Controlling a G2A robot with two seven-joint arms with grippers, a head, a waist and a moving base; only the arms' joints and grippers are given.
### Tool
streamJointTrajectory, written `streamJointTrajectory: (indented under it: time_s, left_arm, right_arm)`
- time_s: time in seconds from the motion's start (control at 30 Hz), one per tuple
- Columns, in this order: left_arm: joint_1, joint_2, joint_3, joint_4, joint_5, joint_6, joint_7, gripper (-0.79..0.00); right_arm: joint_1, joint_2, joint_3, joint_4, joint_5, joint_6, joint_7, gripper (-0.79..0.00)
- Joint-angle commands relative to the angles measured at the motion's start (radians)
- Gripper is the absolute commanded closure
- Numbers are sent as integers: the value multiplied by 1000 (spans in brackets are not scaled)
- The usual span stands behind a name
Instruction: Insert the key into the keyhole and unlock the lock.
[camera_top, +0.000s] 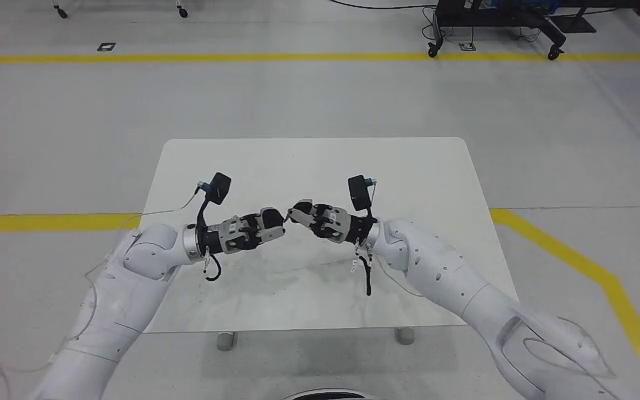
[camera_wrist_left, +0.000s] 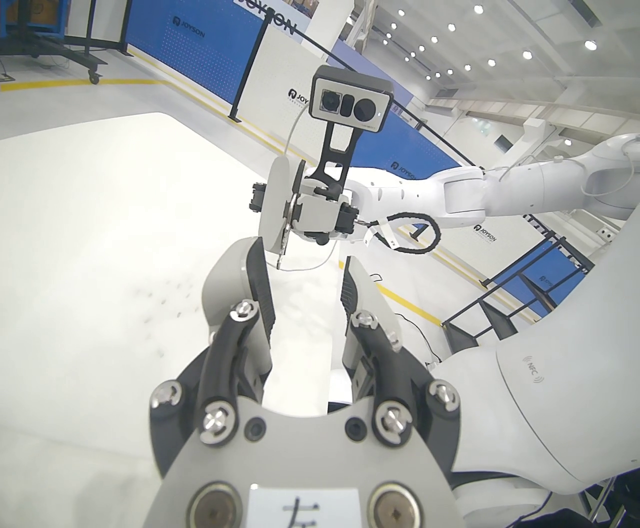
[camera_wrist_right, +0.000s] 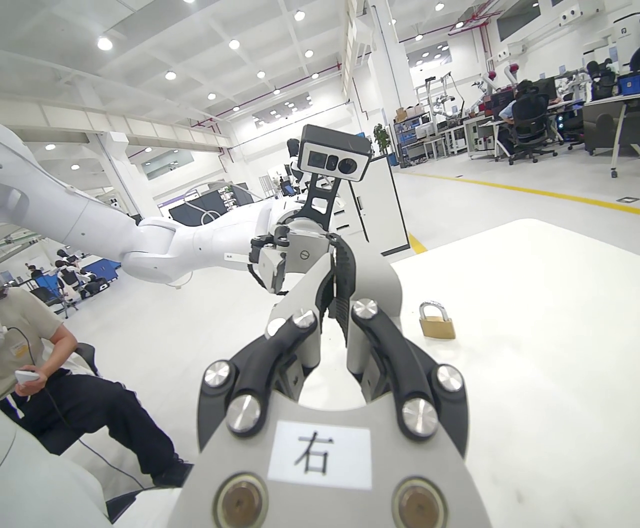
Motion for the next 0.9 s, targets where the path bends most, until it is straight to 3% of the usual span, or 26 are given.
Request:
streamJointTrajectory:
  time_s: [0.0,0.3,0.43,0.87]
  left_arm:
    - [-3,1,3,5,-1,0,0,-286]
    - [-18,2,21,22,-7,0,0,-185]
    - [-23,2,28,26,-8,0,0,-3]
    - [-34,5,33,40,-19,0,0,0]
  right_arm:
    - [8,2,-16,2,10,0,-1,0]
    - [41,9,-82,-2,30,0,-18,0]
    - [54,11,-105,4,37,0,-30,0]
    - [92,31,-154,12,-5,0,-65,0]
